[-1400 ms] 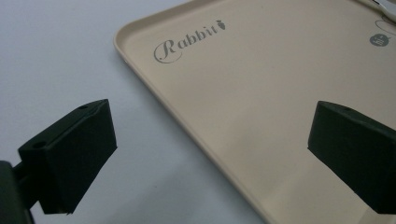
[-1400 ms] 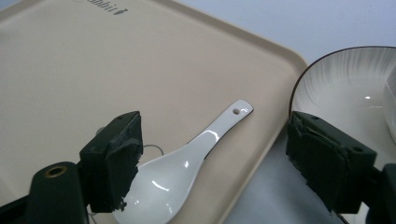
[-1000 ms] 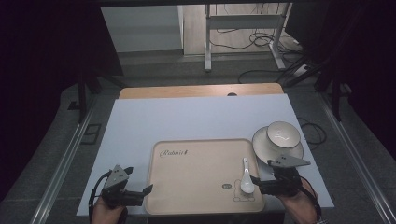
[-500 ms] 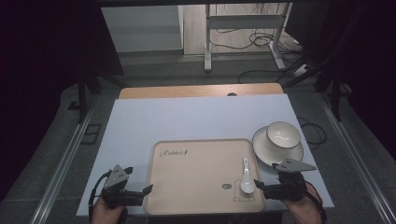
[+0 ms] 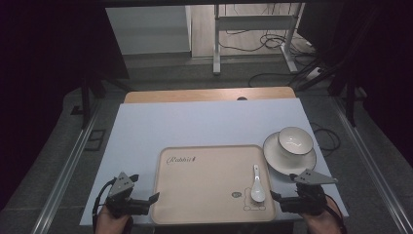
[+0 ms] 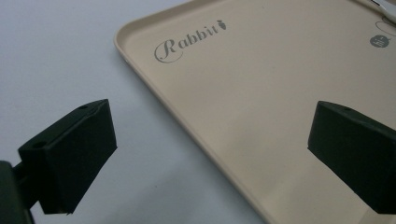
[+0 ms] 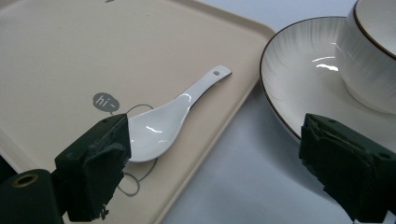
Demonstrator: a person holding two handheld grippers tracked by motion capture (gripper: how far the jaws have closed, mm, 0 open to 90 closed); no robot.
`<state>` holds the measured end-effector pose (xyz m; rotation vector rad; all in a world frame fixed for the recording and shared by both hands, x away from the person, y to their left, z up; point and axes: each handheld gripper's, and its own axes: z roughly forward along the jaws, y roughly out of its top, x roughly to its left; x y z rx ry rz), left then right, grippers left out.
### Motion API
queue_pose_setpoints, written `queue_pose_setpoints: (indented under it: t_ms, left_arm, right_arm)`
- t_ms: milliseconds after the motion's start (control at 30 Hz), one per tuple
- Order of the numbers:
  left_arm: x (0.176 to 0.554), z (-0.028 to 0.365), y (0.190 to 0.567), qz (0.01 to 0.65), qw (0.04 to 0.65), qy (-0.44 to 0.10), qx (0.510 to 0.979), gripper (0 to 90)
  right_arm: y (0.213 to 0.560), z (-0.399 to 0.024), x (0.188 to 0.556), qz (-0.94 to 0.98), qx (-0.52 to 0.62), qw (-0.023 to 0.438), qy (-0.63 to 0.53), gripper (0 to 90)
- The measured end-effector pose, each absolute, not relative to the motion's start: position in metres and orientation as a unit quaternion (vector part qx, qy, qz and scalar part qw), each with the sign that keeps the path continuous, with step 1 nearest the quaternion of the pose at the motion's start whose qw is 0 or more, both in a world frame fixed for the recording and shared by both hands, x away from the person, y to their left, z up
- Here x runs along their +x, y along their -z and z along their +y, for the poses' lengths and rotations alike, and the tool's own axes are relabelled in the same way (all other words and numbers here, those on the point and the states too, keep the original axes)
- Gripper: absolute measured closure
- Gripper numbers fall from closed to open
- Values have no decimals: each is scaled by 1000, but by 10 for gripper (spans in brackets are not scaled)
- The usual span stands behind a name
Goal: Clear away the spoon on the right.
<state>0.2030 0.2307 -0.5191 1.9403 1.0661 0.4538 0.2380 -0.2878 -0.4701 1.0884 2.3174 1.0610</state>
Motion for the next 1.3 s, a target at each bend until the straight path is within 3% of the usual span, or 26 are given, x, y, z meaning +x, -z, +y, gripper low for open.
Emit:
queue_pose_setpoints:
  t_ms: [1300]
  left_arm:
    - [203, 231, 519, 428, 429, -183, 775, 8]
  right_arm:
    - [480, -340, 211, 793, 442, 217, -359, 65]
